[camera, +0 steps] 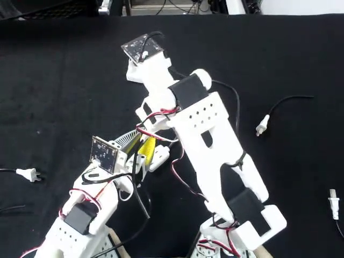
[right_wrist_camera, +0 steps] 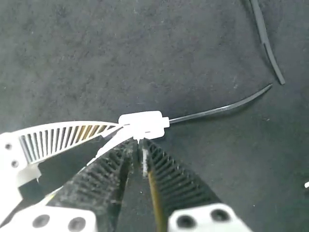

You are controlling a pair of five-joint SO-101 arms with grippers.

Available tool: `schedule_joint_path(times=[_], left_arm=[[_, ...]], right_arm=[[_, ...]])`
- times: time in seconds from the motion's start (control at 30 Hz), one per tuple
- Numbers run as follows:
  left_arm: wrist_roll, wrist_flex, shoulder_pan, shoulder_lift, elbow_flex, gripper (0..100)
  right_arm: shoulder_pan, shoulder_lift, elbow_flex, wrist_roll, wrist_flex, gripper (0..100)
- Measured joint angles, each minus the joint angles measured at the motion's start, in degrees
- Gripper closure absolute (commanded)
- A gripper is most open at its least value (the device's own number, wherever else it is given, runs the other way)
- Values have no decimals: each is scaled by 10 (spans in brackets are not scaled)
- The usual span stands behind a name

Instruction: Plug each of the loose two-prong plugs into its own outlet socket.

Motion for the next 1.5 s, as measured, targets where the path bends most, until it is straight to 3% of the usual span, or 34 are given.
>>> schedule_joint_path(times=[1.17,1.5], left_arm=[[2,9,-2,4,0,971],[0,7,-1,0,0,971]], right_arm=[[-59,-40,113,34,-35,986],[13,-67,90,36,-38,986]])
